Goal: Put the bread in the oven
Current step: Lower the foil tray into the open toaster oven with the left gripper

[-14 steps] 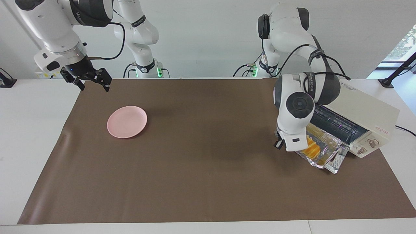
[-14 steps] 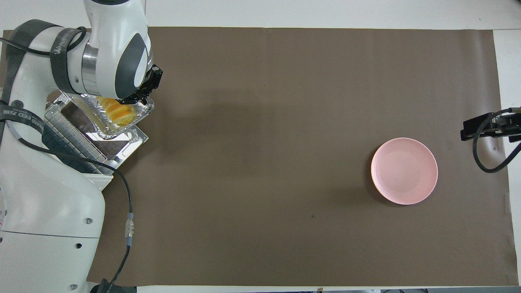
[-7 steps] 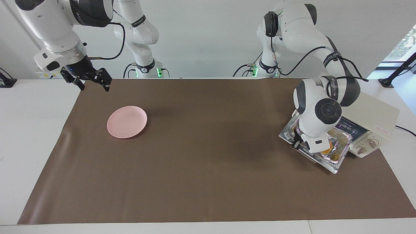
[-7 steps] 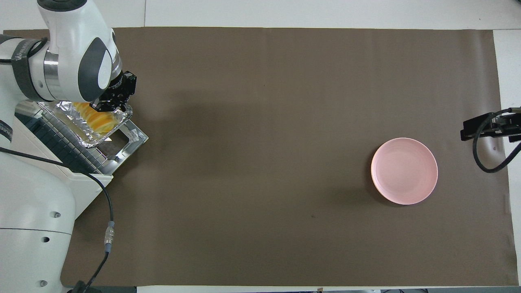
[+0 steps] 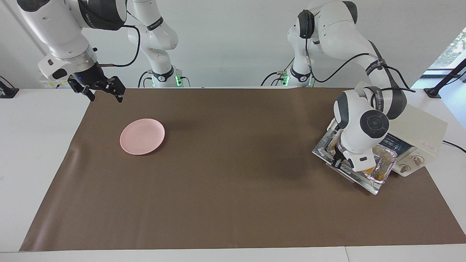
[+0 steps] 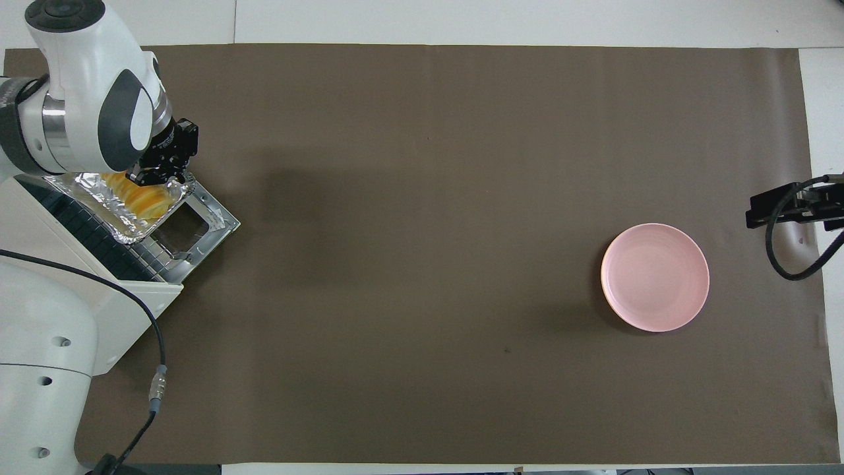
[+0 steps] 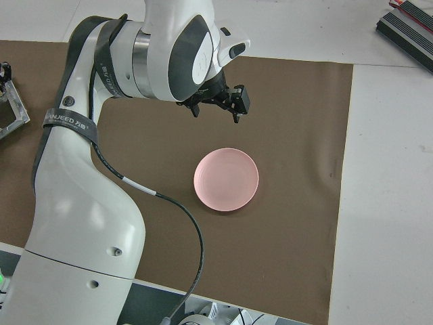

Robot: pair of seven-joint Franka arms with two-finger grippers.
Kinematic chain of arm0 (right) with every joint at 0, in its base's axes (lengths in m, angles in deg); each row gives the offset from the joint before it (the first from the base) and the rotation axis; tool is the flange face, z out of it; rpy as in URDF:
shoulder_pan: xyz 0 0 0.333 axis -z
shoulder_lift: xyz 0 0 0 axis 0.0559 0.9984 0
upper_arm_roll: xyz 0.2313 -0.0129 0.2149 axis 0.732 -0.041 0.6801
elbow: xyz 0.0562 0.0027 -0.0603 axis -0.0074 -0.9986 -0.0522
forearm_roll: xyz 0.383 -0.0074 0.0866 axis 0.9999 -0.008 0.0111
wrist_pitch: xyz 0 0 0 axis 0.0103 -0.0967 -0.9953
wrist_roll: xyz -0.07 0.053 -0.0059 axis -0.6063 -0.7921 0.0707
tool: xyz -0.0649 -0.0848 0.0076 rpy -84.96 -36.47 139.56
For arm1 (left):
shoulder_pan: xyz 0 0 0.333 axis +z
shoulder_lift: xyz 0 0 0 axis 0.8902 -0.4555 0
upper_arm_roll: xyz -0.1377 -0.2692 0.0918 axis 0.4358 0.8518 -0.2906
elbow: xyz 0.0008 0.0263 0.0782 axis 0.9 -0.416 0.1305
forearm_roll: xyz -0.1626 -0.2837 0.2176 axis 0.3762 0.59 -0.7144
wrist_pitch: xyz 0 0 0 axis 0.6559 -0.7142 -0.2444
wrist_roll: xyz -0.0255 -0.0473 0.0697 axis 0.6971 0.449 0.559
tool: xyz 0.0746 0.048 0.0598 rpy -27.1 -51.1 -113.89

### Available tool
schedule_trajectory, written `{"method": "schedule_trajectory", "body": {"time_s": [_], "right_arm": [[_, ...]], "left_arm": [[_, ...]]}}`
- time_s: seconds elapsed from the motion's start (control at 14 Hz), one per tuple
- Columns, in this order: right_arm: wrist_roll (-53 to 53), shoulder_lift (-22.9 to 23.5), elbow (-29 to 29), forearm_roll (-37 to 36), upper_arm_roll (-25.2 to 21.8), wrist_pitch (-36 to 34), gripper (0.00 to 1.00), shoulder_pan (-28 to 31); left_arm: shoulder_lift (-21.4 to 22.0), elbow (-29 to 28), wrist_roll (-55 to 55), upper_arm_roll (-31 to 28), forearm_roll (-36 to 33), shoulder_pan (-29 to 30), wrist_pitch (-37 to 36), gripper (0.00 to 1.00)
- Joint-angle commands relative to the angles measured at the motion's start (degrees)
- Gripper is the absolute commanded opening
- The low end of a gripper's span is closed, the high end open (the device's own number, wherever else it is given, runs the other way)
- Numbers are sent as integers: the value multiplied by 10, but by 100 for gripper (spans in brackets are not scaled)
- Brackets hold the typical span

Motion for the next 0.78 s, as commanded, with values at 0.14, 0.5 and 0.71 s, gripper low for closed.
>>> {"method": "schedule_trajectory", "body": {"time_s": [0.14, 0.5, 0.71], "right_arm": [[4, -4, 0, 7, 3, -9, 100, 5], [4, -4, 0, 7, 3, -9, 100, 5], [4, -4, 0, 7, 3, -9, 100, 5]], "left_arm": [[36, -28, 31, 1, 4, 21, 6, 0], [68, -65, 90, 0, 4, 42, 5, 0], [76, -70, 83, 2, 5, 35, -10, 0]]}}
